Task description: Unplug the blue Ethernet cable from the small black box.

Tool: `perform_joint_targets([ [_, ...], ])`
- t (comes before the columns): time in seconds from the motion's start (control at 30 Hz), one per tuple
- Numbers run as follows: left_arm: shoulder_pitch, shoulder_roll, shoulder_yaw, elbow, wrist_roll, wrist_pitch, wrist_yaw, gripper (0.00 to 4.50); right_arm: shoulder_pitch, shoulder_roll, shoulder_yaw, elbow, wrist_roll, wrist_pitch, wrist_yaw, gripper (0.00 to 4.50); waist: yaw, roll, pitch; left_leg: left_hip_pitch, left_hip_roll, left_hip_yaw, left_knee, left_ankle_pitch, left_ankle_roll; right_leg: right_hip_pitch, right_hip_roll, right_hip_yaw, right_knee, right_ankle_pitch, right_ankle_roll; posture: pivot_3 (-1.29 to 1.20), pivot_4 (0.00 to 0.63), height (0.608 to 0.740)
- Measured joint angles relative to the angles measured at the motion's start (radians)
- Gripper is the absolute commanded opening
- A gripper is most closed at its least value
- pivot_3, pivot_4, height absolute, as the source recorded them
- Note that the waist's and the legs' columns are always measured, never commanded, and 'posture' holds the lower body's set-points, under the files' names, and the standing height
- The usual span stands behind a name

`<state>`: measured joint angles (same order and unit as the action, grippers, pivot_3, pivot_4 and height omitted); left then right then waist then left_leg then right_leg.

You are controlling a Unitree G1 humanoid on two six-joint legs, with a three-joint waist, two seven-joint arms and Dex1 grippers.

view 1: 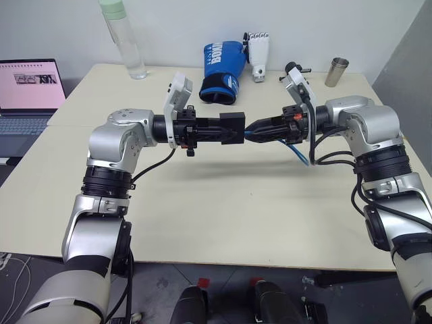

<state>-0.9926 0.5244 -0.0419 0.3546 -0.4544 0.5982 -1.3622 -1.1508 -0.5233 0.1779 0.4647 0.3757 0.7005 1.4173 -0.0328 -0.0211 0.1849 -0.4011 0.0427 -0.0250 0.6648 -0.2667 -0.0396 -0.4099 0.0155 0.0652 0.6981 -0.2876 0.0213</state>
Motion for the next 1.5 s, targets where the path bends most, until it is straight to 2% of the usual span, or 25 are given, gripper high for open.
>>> perform_joint_targets([
  [0.4, 0.0, 0.0, 0.0, 0.0, 0.003, 0.0, 0.001, 0.8, 0.0, 0.0, 0.002, 0.014, -0.011, -0.029, 0.003, 1.4, 0.0, 0.0, 0.0, 0.0, 0.0, 0.0, 0.0, 0.0, 0.0, 0.0, 0.0, 0.0, 0.0, 0.0, 0.0, 0.0, 0.15, 0.74],
  [0.6, 0.0, 0.0, 0.0, 0.001, 0.006, -0.002, 0.007, 0.8, 0.0, 0.0, 0.008, 0.02, -0.028, -0.062, 0.019, 0.25, 0.0, 0.0, 0.0, 0.0, 0.0, 0.0, 0.0, 0.0, 0.0, 0.0, 0.0, 0.0, 0.0, 0.0, 0.0, 0.0, 0.15, 0.74],
  [0.67, 0.0, 0.0, 0.0, 0.003, 0.008, -0.003, 0.007, 0.8, 0.001, 0.0, 0.01, 0.02, -0.036, -0.076, 0.023, 0.05, 0.0, 0.0, 0.0, 0.0, 0.0, 0.0, 0.0, 0.0, 0.0, 0.0, 0.0, 0.0, 0.0, 0.0, 0.0, 0.0, 0.15, 0.74],
  [1.23, 0.0, 0.0, -0.003, 0.001, 0.01, -0.015, 0.004, 0.8, 0.006, -0.007, 0.011, 0.017, -0.043, -0.103, 0.029, 0.05, 0.0, 0.0, 0.0, 0.0, 0.0, 0.0, 0.0, 0.0, 0.0, 0.0, 0.0, 0.0, 0.0, 0.0, 0.0, 0.0, 0.15, 0.74],
  [1.4, 0.007, 0.05, -0.007, 0.003, 0.013, -0.016, -0.003, 0.8, 0.078, -0.13, 0.012, -0.002, -0.07, -0.107, 0.046, 0.05, 0.003, 0.0, 0.0, -0.001, -0.001, 0.0, 0.0, 0.0, 0.0, 0.0, -0.001, 0.0, -0.001, 0.0, 0.0, 0.0, 0.15, 0.74],
  [1.5, 0.007, 0.074, 0.008, 0.004, 0.013, -0.02, -0.005, 0.8, 0.099, -0.151, 0.012, -0.001, -0.072, -0.102, 0.046, 0.05, -0.003, 0.0, 0.0, 0.0, 0.0, 0.0, 0.0, 0.0, 0.0, 0.0, 0.0, 0.0, 0.0, 0.0, 0.0, 0.0, 0.15, 0.74],
])
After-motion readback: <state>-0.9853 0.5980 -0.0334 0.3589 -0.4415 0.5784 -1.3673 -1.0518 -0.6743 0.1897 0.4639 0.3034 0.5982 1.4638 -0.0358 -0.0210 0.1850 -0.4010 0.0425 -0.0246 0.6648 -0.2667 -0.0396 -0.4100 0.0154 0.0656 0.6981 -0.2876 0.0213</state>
